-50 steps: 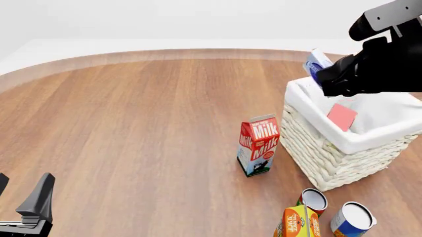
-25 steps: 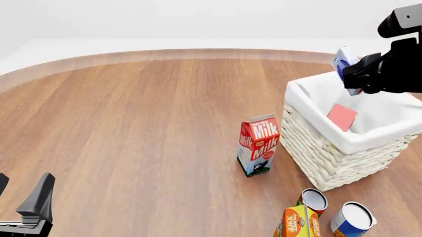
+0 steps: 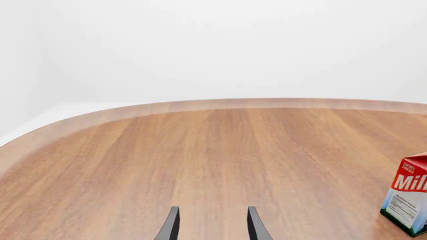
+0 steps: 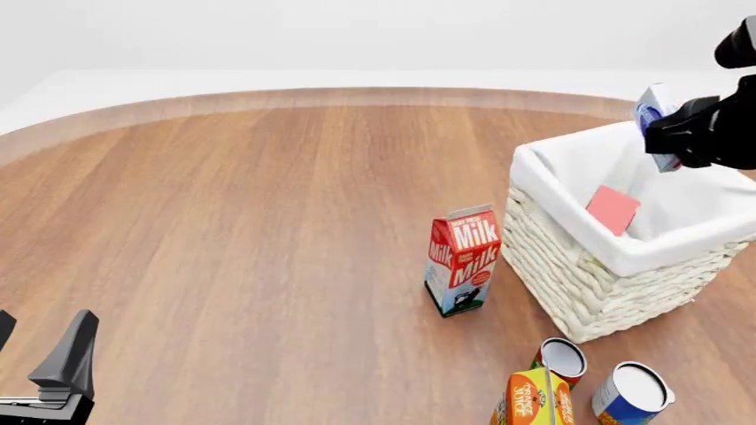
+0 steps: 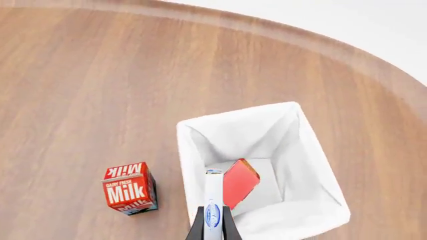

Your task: Pick up the cream cheese box and the butter, and put them in the basket.

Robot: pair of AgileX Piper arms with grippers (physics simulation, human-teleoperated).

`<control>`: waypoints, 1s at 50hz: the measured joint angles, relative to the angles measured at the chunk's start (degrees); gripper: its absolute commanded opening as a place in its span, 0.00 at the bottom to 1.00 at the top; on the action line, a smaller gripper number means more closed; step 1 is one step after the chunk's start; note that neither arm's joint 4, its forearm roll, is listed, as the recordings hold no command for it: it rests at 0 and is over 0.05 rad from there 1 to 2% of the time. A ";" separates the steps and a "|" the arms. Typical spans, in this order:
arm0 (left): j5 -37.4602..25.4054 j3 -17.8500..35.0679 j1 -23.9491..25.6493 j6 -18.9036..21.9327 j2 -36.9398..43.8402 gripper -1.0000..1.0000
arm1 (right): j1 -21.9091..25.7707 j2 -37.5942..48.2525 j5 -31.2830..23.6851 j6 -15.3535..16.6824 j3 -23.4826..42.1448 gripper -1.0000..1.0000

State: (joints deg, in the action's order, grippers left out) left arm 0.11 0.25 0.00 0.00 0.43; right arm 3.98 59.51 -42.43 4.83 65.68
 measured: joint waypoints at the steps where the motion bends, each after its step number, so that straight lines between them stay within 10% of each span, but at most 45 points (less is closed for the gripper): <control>1: 0.00 0.00 0.00 0.00 0.00 1.00 | -0.23 0.07 0.15 -0.08 -0.07 0.00; 50: 0.00 0.00 0.00 0.00 0.00 1.00 | -7.62 1.92 7.43 -3.16 -5.86 0.00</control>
State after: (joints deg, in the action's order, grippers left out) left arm 0.11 0.25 0.00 0.00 0.43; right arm -3.64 61.43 -35.01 1.67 59.82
